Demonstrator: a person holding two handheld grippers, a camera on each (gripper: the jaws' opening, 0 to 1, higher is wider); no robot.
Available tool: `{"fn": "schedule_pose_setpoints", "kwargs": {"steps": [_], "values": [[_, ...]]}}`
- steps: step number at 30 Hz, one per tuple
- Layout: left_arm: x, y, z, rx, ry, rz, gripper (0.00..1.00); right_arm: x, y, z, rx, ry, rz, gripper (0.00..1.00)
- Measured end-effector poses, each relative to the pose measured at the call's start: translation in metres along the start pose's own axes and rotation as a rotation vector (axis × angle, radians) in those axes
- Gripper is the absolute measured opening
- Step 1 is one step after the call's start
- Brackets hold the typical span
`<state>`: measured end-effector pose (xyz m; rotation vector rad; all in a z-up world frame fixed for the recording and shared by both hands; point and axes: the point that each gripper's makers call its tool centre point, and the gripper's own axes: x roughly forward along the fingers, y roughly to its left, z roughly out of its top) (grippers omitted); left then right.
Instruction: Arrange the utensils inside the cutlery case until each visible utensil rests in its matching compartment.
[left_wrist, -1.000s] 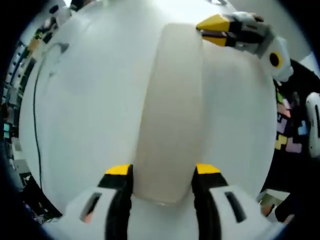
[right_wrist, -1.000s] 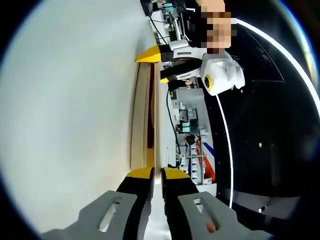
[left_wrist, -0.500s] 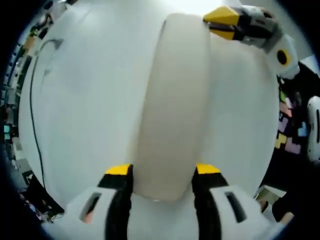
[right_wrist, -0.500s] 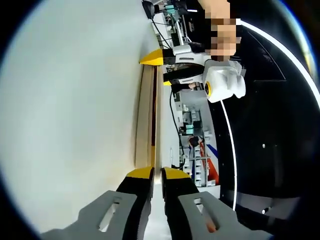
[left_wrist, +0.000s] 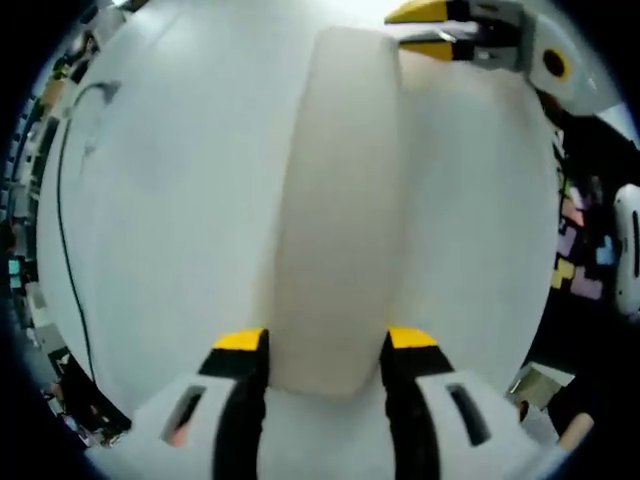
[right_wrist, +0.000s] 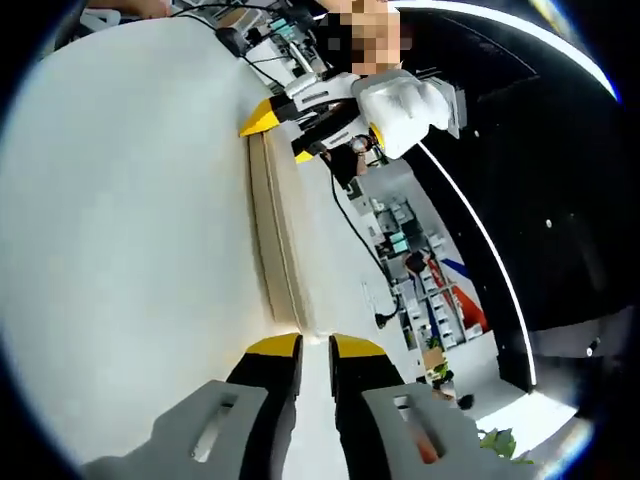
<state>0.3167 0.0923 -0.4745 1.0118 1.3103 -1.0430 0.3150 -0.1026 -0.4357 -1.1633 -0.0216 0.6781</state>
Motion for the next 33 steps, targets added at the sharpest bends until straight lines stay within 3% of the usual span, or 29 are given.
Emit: {"fn": "schedule_pose_setpoints", "kwargs": {"steps": [3,9,12,18,24,29,33], "values": [[0.0,0.0,0.0,0.0,-0.001,0.0,0.47,-0.001,0.0,-0.001,0.067,-0.011,0.014,0.11],[0.0,0.0,0.0,0.005,-0.01,-0.001,0.47,-0.009,-0.013,0.0,0.344,-0.082,0.016,0.11],[0.0,0.0,0.0,0.009,-0.014,-0.002,0.47,-0.01,-0.019,-0.004,0.422,-0.091,0.001,0.11],[0.0,-0.001,0.0,0.013,-0.009,-0.003,0.46,-0.003,-0.022,-0.012,0.447,-0.064,-0.031,0.11],[0.0,0.0,-0.001,0.016,-0.002,-0.003,0.46,0.004,-0.026,0.002,0.461,-0.129,-0.069,0.11],[0.001,0.0,-0.003,0.021,-0.018,-0.005,0.46,0.026,-0.023,0.01,0.525,-0.132,-0.034,0.11],[0.001,0.001,-0.004,0.021,-0.033,-0.005,0.46,0.03,-0.022,0.014,0.564,-0.161,-0.028,0.1]]}}
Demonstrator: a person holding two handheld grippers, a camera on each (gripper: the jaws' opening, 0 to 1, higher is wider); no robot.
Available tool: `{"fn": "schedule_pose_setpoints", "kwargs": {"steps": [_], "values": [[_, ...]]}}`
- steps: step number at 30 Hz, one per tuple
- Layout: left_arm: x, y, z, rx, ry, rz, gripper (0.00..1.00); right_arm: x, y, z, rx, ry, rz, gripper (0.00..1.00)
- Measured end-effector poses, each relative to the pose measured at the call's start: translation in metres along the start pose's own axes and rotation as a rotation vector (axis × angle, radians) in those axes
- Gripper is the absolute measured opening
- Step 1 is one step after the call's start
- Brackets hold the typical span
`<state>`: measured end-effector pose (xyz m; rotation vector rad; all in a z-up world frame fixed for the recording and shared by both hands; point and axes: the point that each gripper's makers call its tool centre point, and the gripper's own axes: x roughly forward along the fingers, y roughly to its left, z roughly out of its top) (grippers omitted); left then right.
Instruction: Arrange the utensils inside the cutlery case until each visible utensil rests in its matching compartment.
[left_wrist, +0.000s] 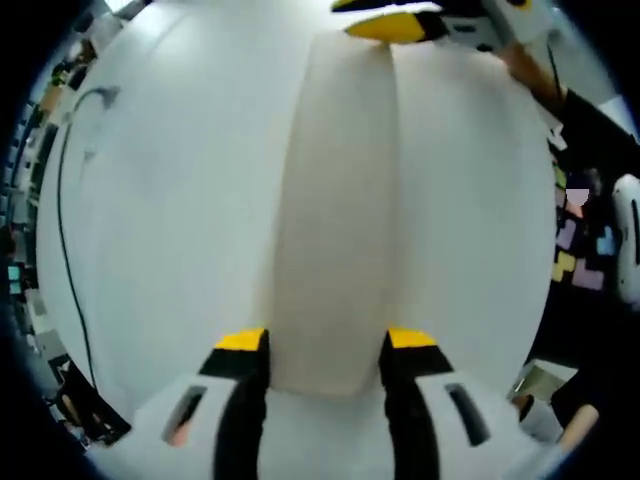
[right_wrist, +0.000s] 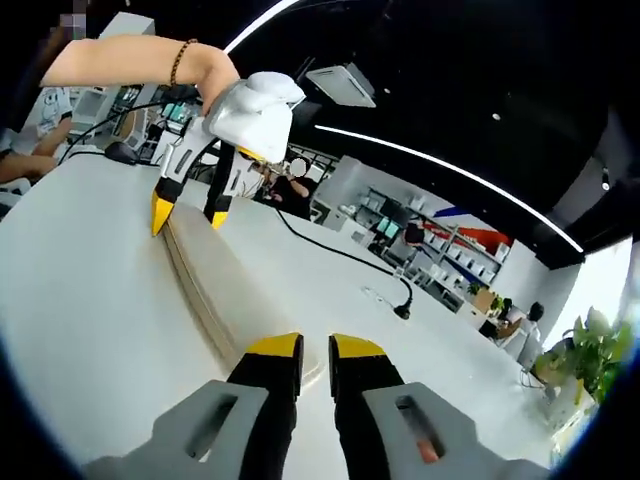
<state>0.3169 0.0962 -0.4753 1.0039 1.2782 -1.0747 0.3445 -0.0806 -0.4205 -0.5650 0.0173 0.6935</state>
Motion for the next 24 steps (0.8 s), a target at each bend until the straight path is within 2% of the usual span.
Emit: {"fn": "schedule_pose_setpoints", "kwargs": {"steps": [10,13,16,19,22,24], "values": [[-0.001,0.002,-0.001,0.007,-0.062,-0.001,0.46,0.005,0.006,0.004,0.037,-0.04,0.024,0.09],[-0.001,0.002,-0.001,0.009,-0.08,-0.001,0.46,0.007,0.012,0.008,-0.042,-0.063,0.045,0.06],[-0.001,0.002,0.0,0.011,-0.099,0.0,0.46,0.009,0.022,0.011,-0.05,-0.066,0.073,0.0],[-0.002,0.003,0.0,0.011,-0.122,0.001,0.46,0.013,0.029,0.017,-0.108,-0.102,0.096,0.0],[-0.003,0.002,0.001,0.014,-0.162,0.0,0.46,0.015,0.039,0.018,-0.015,-0.068,0.178,0.0],[-0.003,0.003,0.001,0.02,-0.186,-0.002,0.46,0.019,0.043,0.022,0.003,-0.063,0.206,0.0]]}}
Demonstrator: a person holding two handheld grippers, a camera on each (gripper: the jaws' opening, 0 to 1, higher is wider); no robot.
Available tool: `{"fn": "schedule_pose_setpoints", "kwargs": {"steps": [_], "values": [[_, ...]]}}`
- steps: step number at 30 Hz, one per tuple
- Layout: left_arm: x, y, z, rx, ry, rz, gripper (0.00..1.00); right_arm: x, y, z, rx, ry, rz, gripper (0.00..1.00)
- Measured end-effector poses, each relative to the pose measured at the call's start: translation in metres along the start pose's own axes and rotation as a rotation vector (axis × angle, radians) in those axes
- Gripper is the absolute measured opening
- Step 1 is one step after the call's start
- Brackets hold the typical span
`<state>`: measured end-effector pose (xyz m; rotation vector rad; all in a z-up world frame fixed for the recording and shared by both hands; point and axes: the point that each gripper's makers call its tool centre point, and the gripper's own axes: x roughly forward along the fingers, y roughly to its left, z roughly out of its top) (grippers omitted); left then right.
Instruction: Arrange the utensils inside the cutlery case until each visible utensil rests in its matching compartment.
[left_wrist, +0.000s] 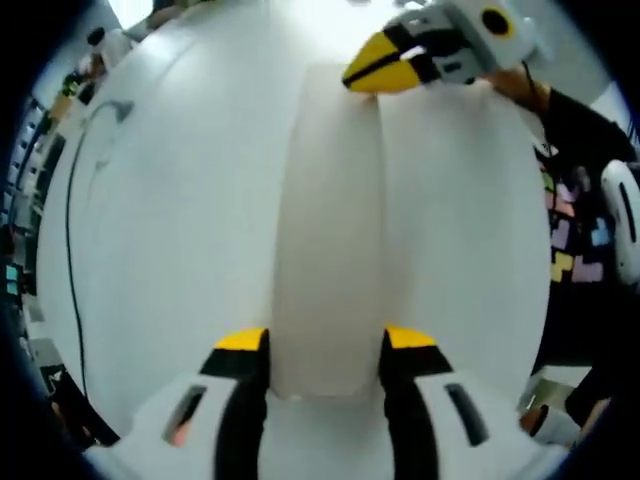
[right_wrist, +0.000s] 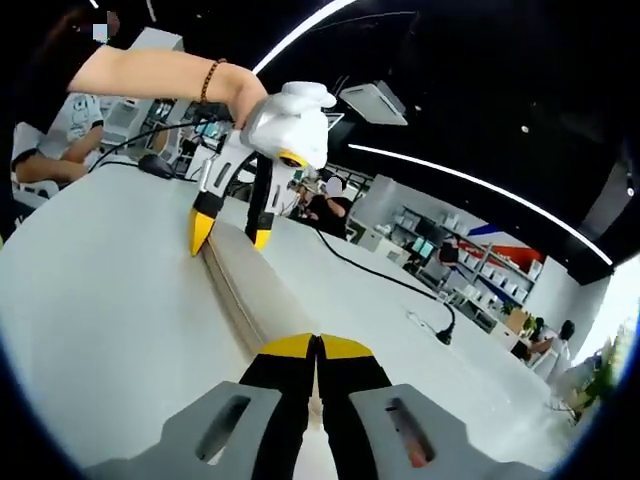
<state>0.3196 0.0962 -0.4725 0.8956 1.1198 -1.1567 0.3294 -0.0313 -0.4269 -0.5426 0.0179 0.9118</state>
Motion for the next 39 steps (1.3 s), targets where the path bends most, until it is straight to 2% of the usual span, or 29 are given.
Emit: {"fn": "schedule_pose_setpoints", "kwargs": {"steps": [9,11,16,20,28,31,33,39], "values": [[0.0,0.0,0.004,0.009,-0.063,0.0,0.46,0.017,0.005,0.006,0.124,0.031,0.048,0.0],[0.0,-0.001,0.004,0.011,-0.068,0.001,0.46,0.02,0.005,0.004,0.19,0.055,0.051,0.0],[0.0,-0.001,0.005,0.015,-0.075,0.0,0.46,0.025,0.006,0.003,0.29,0.1,0.067,0.0],[0.0,-0.001,0.005,0.015,-0.082,0.0,0.46,0.025,0.007,0.003,0.276,0.136,0.072,0.0],[0.0,-0.001,0.006,0.016,-0.097,0.007,0.46,0.028,0.008,0.003,0.175,0.242,0.077,0.0],[-0.001,0.001,0.006,-0.035,-0.127,0.024,0.47,0.027,0.009,0.002,0.114,0.223,0.064,0.0],[-0.003,0.001,0.005,-0.035,-0.153,0.037,0.47,0.027,0.009,0.003,0.134,0.215,0.055,0.0],[-0.023,0.0,0.002,-0.028,-0.173,0.064,0.43,0.028,0.007,0.002,0.169,0.203,0.05,0.0]]}}
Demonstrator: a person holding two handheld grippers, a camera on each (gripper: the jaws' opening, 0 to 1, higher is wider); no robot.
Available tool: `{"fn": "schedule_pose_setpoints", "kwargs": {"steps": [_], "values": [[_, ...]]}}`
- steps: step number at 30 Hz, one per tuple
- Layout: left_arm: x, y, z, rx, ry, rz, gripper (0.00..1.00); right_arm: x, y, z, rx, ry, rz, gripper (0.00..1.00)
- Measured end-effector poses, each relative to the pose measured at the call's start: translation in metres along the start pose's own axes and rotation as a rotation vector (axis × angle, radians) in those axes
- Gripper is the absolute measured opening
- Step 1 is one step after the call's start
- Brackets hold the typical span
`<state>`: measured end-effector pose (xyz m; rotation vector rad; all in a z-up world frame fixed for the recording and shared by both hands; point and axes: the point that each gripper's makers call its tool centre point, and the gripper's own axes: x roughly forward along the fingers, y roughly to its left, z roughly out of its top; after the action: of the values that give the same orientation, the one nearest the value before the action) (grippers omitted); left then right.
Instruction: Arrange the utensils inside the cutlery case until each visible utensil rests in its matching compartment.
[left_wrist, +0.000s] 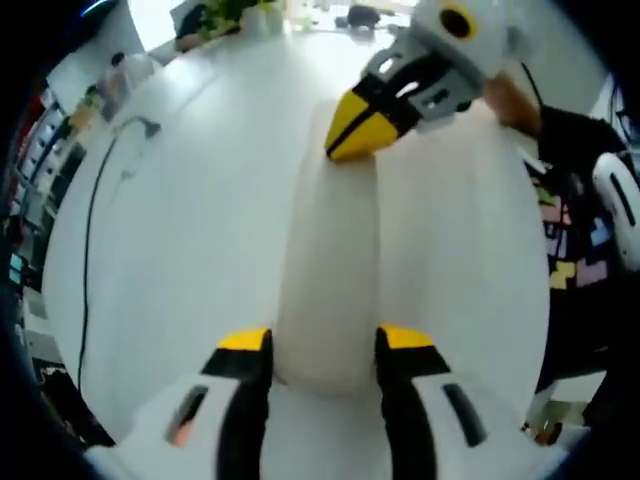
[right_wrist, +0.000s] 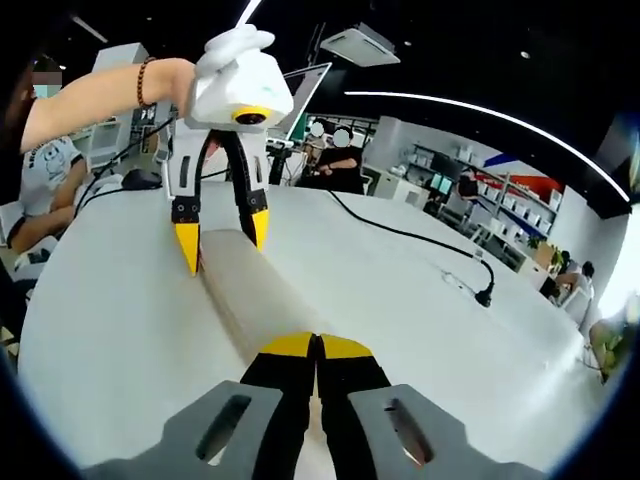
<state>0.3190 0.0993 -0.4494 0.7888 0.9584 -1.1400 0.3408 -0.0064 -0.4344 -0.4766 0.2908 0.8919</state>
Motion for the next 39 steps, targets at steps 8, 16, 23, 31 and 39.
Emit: {"fn": "schedule_pose_setpoints", "kwargs": {"steps": [8,16,23,31,39], "values": [[-0.019,-0.003,0.002,0.008,0.012,0.04,0.35,0.001,-0.001,0.0,0.016,-0.007,-0.002,0.0],[-0.015,-0.005,0.001,-0.075,0.087,0.012,0.17,0.001,-0.001,0.0,0.023,-0.01,0.0,0.0],[-0.012,-0.009,0.0,-0.131,0.205,0.012,0.11,0.001,-0.001,0.0,0.025,-0.012,-0.001,0.0],[-0.01,-0.011,-0.001,-0.093,0.334,0.012,0.05,0.001,-0.002,0.0,0.066,-0.052,0.0,0.0],[-0.009,-0.008,-0.004,-0.097,0.391,0.017,0.0,0.002,-0.002,0.002,0.071,-0.083,-0.001,0.0]]}}
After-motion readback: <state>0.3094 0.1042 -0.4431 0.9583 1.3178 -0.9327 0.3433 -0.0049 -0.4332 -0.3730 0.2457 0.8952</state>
